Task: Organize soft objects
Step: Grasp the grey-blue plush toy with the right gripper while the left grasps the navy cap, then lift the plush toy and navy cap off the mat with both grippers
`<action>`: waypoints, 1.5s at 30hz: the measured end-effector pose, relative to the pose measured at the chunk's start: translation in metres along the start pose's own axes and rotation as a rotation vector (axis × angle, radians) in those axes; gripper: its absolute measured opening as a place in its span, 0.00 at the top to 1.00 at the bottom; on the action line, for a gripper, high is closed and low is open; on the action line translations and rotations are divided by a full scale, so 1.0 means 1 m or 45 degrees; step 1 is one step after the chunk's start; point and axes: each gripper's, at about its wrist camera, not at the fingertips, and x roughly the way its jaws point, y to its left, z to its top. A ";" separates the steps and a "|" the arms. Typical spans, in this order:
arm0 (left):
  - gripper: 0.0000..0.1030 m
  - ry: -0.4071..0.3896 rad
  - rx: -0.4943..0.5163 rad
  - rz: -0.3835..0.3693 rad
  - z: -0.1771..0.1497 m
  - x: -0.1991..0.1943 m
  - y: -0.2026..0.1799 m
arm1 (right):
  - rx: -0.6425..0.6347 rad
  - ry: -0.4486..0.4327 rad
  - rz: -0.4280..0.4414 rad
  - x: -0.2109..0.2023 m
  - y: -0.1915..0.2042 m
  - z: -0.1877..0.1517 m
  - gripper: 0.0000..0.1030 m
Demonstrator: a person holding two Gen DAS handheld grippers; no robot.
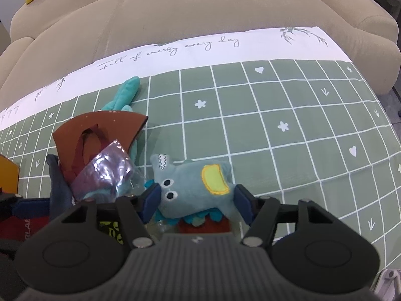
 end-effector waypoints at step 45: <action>0.95 -0.102 -0.005 0.040 -0.021 -0.035 0.019 | 0.107 -0.014 0.124 -0.018 -0.027 -0.019 0.62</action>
